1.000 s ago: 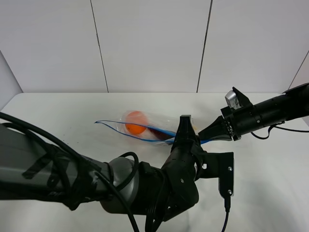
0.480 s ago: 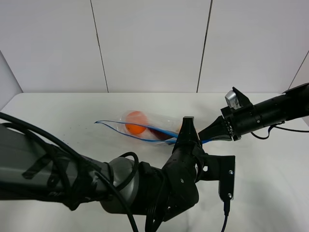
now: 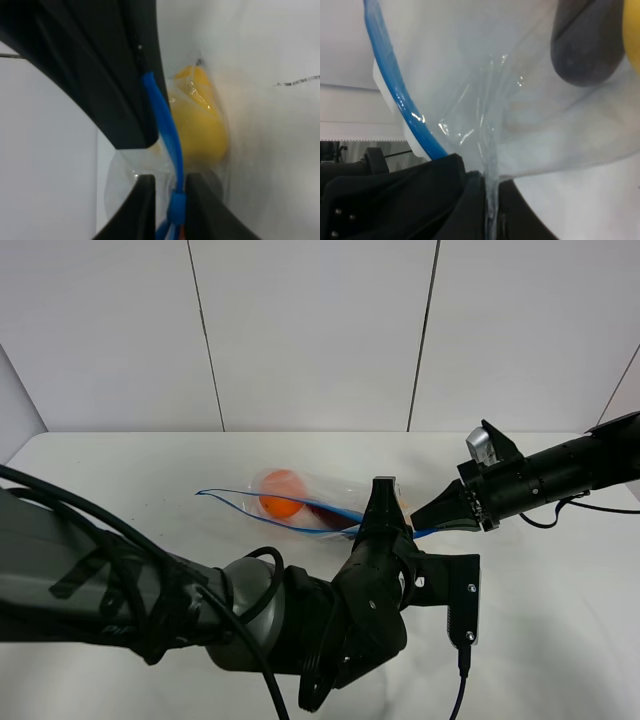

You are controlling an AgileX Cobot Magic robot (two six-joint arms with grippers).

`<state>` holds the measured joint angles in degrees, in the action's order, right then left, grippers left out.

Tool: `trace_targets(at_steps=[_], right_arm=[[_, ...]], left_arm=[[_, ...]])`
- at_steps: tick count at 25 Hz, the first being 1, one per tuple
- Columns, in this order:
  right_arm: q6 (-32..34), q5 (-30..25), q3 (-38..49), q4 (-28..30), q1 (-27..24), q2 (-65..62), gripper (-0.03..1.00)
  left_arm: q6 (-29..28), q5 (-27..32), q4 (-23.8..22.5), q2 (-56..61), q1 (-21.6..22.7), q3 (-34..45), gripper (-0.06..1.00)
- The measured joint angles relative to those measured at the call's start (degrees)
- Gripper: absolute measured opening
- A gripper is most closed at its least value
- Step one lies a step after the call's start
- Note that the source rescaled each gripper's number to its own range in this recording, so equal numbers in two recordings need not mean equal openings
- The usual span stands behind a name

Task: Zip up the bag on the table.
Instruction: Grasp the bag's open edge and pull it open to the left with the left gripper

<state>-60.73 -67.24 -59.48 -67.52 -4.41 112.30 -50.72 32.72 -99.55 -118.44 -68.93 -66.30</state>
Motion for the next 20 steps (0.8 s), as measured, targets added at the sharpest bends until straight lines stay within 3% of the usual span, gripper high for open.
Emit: trace_targets(at_steps=[10, 16, 20], right_arm=[[0.0, 0.0, 0.0, 0.0, 0.0, 0.0, 0.0], [0.0, 0.0, 0.0, 0.0, 0.0, 0.0, 0.0], [0.0, 0.0, 0.0, 0.1, 0.0, 0.0, 0.0]], left_arm=[[0.0, -0.1, 0.0, 0.0, 0.0, 0.0, 0.12], [0.0, -0.8, 0.0, 0.0, 0.0, 0.0, 0.02], [0.1, -1.1, 0.1, 0.0, 0.1, 0.0, 0.0]])
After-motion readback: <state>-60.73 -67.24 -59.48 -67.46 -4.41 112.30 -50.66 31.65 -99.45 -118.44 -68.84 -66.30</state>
